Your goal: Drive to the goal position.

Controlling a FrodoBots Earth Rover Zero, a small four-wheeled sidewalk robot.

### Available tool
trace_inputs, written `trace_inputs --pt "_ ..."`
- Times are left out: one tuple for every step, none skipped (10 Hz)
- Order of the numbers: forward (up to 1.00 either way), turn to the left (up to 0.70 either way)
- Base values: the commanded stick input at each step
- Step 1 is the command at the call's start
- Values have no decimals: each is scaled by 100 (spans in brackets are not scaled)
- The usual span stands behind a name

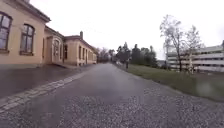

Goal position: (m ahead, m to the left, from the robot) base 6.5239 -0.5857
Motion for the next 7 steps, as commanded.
trace_inputs --pt "100 0" --pt "100 0" --pt "100 9" --pt "100 40" --pt "100 33" --pt "100 11" --pt "100 0"
